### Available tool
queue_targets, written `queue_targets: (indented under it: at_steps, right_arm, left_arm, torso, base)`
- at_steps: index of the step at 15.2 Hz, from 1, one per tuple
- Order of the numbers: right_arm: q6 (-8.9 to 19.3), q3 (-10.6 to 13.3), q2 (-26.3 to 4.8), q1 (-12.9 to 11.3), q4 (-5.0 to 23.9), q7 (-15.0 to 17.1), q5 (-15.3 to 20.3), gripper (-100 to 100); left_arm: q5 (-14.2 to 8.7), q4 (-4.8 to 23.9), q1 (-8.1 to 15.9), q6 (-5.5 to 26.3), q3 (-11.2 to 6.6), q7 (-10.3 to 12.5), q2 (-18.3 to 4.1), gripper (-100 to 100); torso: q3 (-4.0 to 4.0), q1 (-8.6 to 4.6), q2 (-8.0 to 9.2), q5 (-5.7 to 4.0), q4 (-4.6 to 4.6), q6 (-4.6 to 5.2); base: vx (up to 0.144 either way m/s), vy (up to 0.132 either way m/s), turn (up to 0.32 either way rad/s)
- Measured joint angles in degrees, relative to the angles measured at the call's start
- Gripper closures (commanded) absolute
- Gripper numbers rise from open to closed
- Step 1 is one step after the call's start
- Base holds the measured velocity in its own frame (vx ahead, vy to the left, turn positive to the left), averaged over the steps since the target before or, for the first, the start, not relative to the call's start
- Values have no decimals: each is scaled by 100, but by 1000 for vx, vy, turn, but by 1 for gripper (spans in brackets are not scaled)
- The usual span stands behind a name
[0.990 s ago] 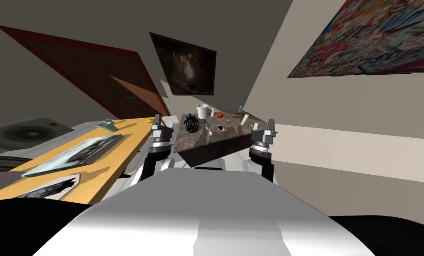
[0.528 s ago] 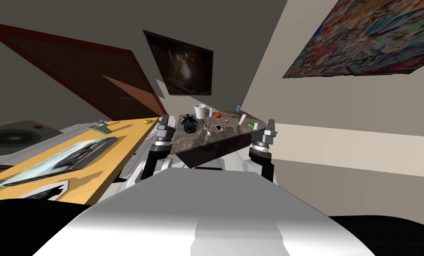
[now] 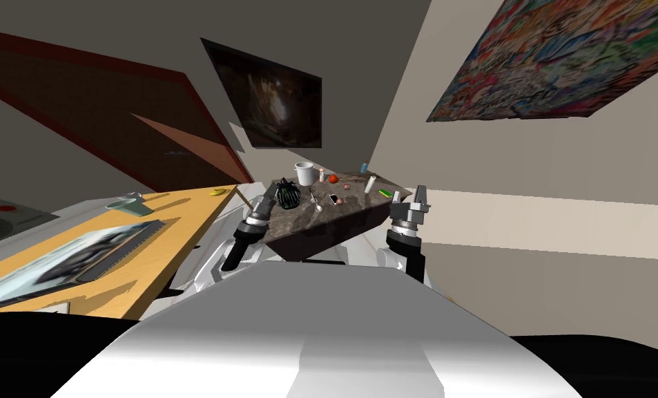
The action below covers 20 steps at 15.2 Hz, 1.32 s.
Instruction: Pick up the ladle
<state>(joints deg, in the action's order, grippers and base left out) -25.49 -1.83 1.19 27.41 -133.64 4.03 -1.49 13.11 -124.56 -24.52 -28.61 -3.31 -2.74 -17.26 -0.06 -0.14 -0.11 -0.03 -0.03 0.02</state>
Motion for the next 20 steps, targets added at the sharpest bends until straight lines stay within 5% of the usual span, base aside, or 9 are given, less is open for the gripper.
queue_targets:
  at_steps: [12,20]
  right_arm:
    - [0,0,0,0,0,0,0,0]
    - [0,0,0,0,0,0,0,0]
  left_arm:
    - [1465,1045,693,-857,-31,-823,-1233,-100]
    - [2374,1649,1059,-1382,-35,-1335,-1867,-100]
  torso:
    - [1,-2,2,0,0,1]
    - [2,-3,3,-1,1,1]
  base:
    - [19,-36,-112]
    - [20,-37,-122]
